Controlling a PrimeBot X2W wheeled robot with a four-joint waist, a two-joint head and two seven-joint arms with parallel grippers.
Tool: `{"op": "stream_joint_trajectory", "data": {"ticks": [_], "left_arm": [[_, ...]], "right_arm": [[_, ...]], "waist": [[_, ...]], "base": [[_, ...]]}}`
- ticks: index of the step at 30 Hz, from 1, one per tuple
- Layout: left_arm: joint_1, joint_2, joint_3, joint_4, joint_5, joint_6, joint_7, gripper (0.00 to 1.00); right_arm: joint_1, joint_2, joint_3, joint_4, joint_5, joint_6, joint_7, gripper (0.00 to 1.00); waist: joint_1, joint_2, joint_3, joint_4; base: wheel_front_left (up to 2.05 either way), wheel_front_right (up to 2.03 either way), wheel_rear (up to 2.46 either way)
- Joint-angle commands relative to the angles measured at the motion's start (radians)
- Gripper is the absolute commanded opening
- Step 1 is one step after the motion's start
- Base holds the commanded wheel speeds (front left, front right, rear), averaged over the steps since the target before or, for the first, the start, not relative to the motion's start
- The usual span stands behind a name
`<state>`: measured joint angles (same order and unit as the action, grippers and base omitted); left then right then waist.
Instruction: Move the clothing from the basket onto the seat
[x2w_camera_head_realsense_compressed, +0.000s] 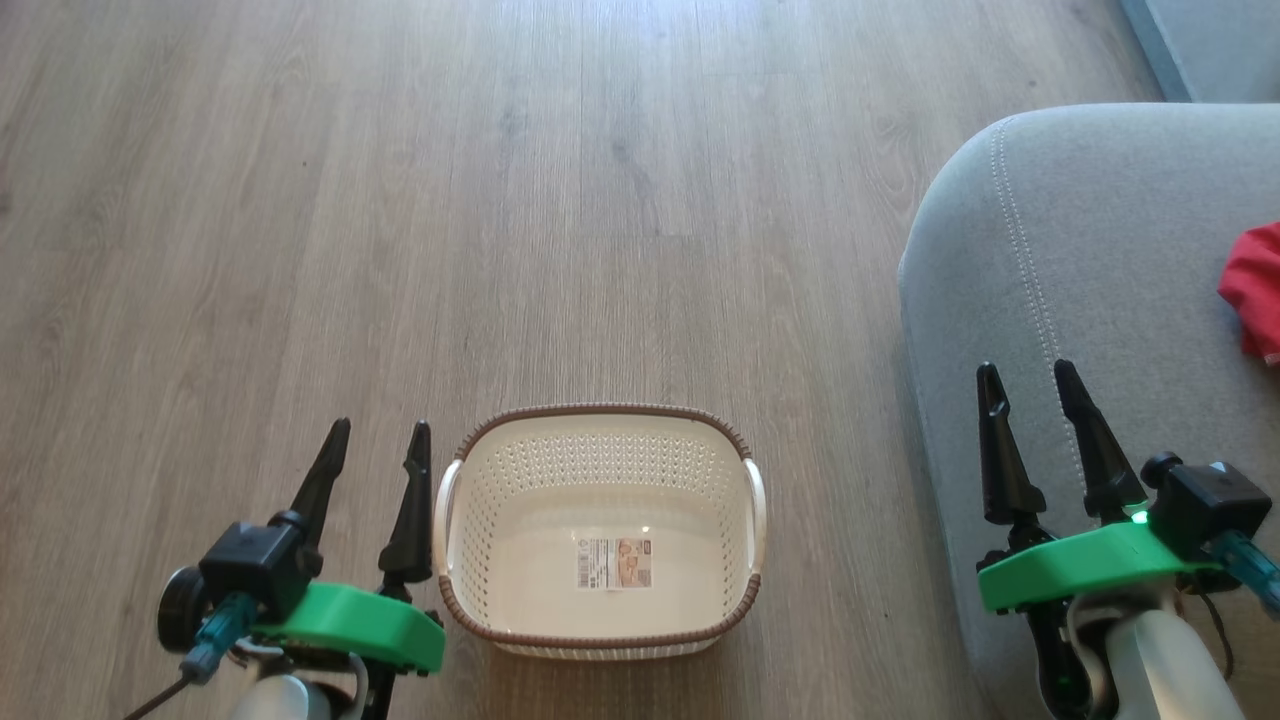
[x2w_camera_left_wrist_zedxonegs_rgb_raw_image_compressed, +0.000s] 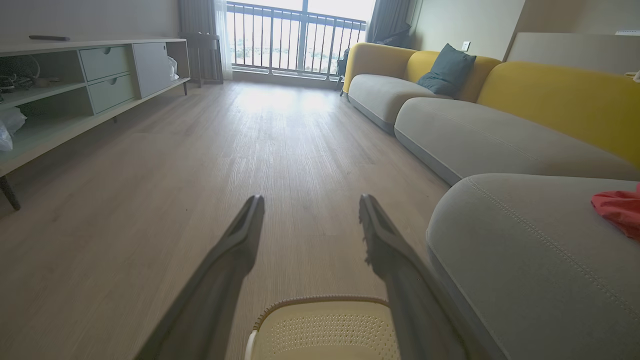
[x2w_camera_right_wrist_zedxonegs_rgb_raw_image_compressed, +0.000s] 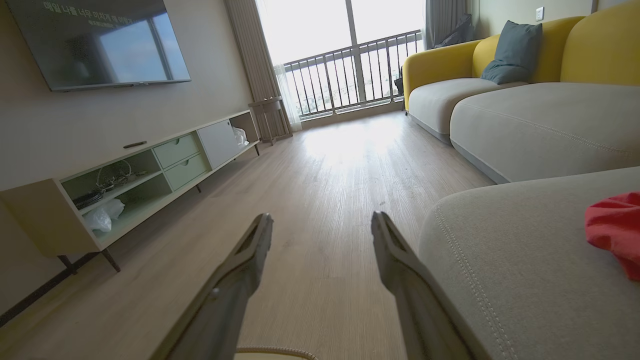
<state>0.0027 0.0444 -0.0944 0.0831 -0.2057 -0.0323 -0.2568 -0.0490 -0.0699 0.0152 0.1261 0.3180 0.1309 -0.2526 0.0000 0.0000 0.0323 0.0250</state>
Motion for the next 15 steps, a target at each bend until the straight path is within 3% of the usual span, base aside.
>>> {"op": "stream_joint_trajectory", "data": {"ticks": [1, 15], "left_arm": [[-0.028, 0.006, 0.036, -0.032, -0.006, -0.003, -0.005, 1.0], [-0.031, 0.006, 0.031, -0.018, -0.022, -0.013, -0.005, 1.0]], "right_arm": [[-0.017, -0.003, 0.025, -0.034, 0.002, 0.0, -0.009, 1.0], [-0.024, -0.002, 0.026, -0.026, 0.003, 0.0, -0.009, 1.0]], "waist": [[0.0, 0.0, 0.001, 0.0], [0.0, 0.0, 0.008, 0.001]], "base": [[0.0, 0.0, 0.0], [0.0, 0.0, 0.0]]}}
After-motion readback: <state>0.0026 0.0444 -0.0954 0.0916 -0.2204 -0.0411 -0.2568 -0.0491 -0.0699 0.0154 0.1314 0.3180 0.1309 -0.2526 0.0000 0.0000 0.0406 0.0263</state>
